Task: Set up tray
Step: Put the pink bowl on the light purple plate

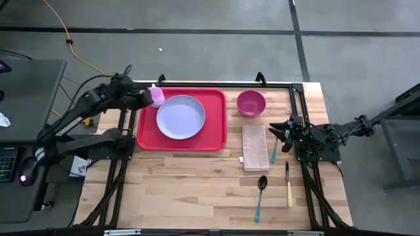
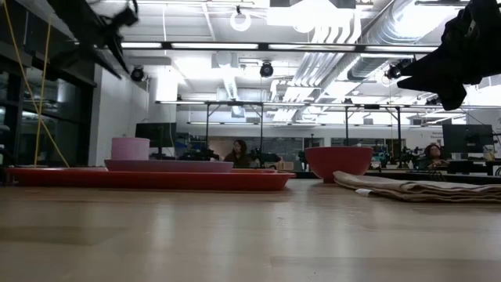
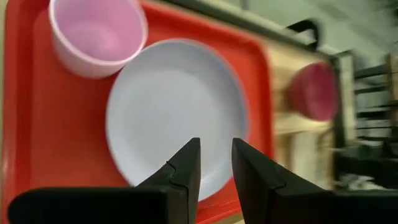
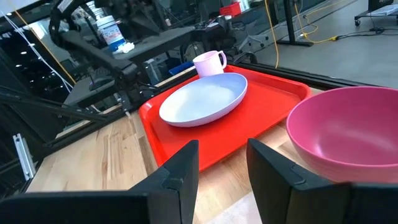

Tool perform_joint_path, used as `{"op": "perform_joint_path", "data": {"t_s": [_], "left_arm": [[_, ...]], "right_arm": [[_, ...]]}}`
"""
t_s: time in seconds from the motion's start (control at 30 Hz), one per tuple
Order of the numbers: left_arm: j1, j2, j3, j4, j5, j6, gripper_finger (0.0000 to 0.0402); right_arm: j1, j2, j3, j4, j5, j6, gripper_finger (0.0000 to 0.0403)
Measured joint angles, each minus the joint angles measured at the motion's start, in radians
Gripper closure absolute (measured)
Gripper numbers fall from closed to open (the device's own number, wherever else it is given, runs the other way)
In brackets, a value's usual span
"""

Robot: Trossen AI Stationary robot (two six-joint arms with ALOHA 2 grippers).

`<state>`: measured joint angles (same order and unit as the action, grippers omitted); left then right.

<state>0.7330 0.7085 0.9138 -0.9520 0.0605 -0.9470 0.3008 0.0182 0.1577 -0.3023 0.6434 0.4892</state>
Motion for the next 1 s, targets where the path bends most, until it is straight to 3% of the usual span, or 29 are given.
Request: {"op": "perform_joint_path", "data": {"t_s": [0.43, 0.77, 1.0], "left_arm": [[0.000, -0.248, 0.001, 0.068, 0.007, 0.028, 0.0285], [0.000, -0.286, 0.001, 0.085, 0.055, 0.128, 0.0284], [0.000, -0.286, 0.001, 0.308, 0.157, 0.224, 0.0284]], "right_arm": [[0.000, 0.000, 0.000, 0.000, 0.001, 0.000, 0.0290], [0.000, 0.000, 0.000, 0.000, 0.001, 0.000, 0.0290], [0.000, 0.000, 0.000, 0.000, 0.022, 0.000, 0.0290]]}}
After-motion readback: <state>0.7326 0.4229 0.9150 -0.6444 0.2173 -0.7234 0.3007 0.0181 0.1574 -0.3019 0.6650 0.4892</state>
